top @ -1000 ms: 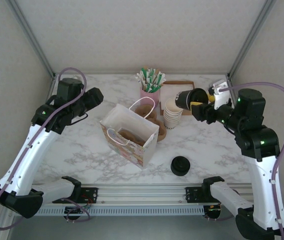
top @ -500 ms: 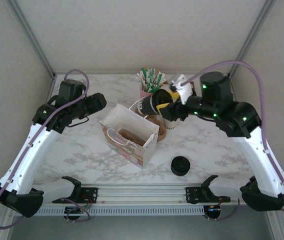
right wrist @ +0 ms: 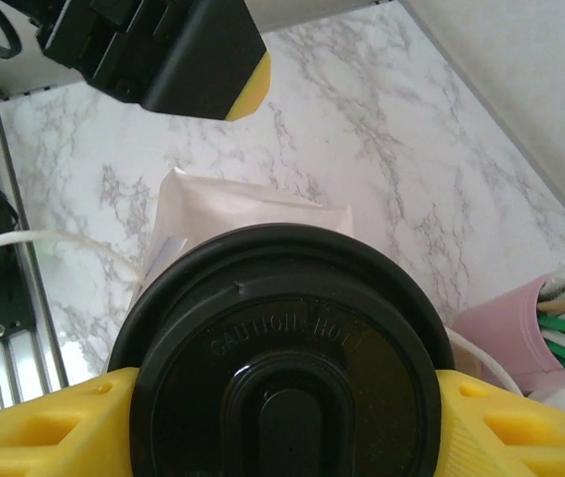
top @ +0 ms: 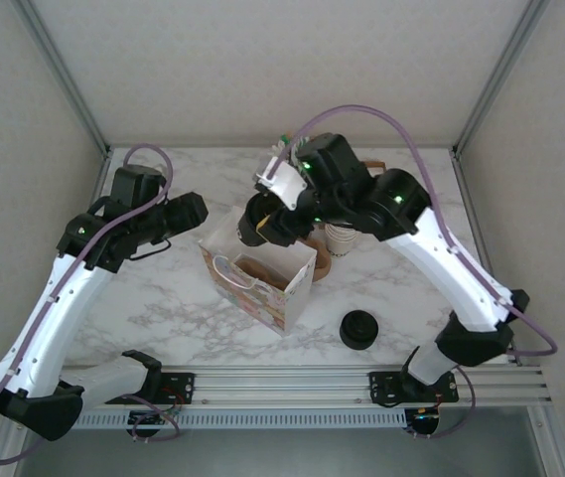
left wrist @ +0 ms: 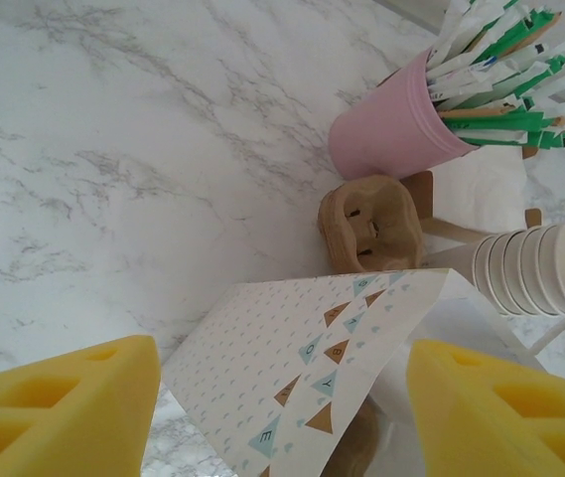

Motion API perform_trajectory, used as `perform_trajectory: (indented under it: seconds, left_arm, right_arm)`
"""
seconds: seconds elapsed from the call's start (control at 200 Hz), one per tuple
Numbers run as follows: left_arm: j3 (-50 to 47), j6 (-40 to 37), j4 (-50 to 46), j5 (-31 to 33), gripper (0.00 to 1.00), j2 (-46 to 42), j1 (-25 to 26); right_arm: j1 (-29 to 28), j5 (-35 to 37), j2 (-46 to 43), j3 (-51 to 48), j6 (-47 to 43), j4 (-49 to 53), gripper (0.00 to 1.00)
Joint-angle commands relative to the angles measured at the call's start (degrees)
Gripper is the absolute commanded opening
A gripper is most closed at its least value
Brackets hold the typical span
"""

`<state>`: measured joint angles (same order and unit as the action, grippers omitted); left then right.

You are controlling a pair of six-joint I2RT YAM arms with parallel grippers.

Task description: Pack the takeout coffee

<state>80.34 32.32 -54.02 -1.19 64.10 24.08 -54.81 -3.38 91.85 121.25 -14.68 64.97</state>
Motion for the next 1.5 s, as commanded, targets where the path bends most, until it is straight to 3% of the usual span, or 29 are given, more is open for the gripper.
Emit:
perform_trajectory:
  seconds: [0.0,0.34,0.686,0.861,1.497]
  left_arm:
    - [-1.0,-1.5,-1.0,0.4,0.66,-0.9,0.5]
    - [-1.8,-3.4,-1.8,0.1,0.66,-1.1,0.5]
    - [-3.5,-5.8,-1.2,-7.5,0.6,-3.9,0.4]
    - [-4.0,-6.6,0.6,-13.8,0.56,-3.6,0.4]
    - [-6.1,-5.8,2.3,-16.9,0.45,-2.5,0.4]
  right_arm:
    - [-1.1,2.0,2.6,3.9,-1.6,3.5,0.6]
    - [-2.4,1.4,9.6,7.0,-2.6,7.2,0.59]
    - [-4.1,1.4,15.1,9.4,-3.4,9.2,0.59]
    - [-4.1,3.1,15.6,6.6,-2.6,8.4,0.58]
    - [-4.2,2.1,13.2,-3.9,2.0,0.5,0.58]
